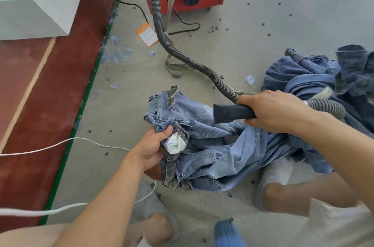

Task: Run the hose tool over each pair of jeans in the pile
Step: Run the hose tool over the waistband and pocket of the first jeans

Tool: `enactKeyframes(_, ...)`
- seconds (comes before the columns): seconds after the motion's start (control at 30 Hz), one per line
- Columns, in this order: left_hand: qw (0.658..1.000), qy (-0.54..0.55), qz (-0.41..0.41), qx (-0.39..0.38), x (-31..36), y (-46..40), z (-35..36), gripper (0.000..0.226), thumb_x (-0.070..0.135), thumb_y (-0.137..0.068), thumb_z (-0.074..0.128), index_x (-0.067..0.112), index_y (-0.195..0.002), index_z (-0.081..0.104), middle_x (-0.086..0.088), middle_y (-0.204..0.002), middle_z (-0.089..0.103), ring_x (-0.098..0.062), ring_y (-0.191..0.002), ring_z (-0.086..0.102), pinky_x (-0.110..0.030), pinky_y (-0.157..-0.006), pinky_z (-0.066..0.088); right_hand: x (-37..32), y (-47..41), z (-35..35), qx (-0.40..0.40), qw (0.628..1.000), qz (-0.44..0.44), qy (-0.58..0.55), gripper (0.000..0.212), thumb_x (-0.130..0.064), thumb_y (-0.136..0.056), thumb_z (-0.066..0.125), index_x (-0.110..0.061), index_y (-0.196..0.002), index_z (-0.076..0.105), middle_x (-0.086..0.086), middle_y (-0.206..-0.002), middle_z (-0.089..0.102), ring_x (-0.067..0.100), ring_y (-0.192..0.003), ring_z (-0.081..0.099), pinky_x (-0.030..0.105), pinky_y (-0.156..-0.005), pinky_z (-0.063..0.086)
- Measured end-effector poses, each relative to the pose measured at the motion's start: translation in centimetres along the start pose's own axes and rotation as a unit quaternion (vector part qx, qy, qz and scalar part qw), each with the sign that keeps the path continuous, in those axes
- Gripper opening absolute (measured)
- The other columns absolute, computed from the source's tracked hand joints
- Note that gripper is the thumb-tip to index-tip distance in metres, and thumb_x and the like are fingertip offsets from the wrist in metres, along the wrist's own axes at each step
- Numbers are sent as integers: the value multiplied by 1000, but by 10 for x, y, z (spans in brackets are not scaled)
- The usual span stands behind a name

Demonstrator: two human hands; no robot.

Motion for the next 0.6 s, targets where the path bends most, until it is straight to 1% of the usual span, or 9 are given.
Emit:
enactKeyframes(0.13,1000,-3,-1,-6,0,3,-5,27,4,-103,47,10,-123,64,-11,-117,75,-26,-101,73,-39,-89,57,-3,-10,8,-26,999,11,31,21,-41,-93,60,-42,-113,54,-10,-86,57,17,-69,55,33,-57,42)
enactKeyframes(0.27,1000,-23,1,-2,-1,8,-11,28,3,-102,49,11,-125,63,-11,-116,75,-25,-101,73,-40,-91,59,-24,-30,14,-55,997,-33,39,19,-38,-93,61,-39,-111,58,-12,-80,52,18,-72,55,32,-56,41)
enactKeyframes(0.33,1000,-30,3,8,-2,9,-15,28,1,-101,51,8,-127,61,-13,-116,74,-27,-100,72,-43,-93,58,-35,-40,14,-82,994,-66,4,22,-39,-90,64,-40,-111,59,-15,-80,53,17,-77,56,32,-59,42)
enactKeyframes(0.4,999,-38,4,12,-3,10,-18,29,0,-101,51,8,-127,60,-14,-114,74,-27,-98,72,-43,-91,58,-45,-46,12,-112,988,-93,-42,28,-41,-87,69,-43,-114,60,-17,-83,55,15,-82,56,33,-65,43)
enactKeyframes(0.47,999,-42,3,12,-4,12,-22,28,0,-100,52,9,-125,62,-14,-114,74,-27,-97,72,-43,-90,58,-51,-49,9,-131,982,-108,-79,31,-40,-86,72,-43,-114,61,-19,-85,58,11,-82,56,33,-67,42)
enactKeyframes(0.53,999,-34,3,12,-5,12,-26,28,1,-98,54,11,-122,64,-13,-114,75,-27,-97,73,-43,-88,59,-52,-50,4,-133,978,-115,-112,31,-37,-86,74,-41,-114,63,-18,-87,62,5,-79,56,32,-65,41)
enactKeyframes(0.6,1000,-29,6,5,-6,13,-28,30,5,-92,59,13,-120,65,-11,-113,76,-25,-96,75,-40,-86,62,-49,-49,-2,-125,975,-116,-143,32,-34,-87,75,-39,-116,63,-16,-91,65,2,-81,57,33,-68,46)
Point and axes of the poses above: each hand's wrist, its own y-axis away from the middle knuckle, its own z-axis out of the palm, x = y × z, the point moved 3 cm from there along -y, towards the middle knuckle
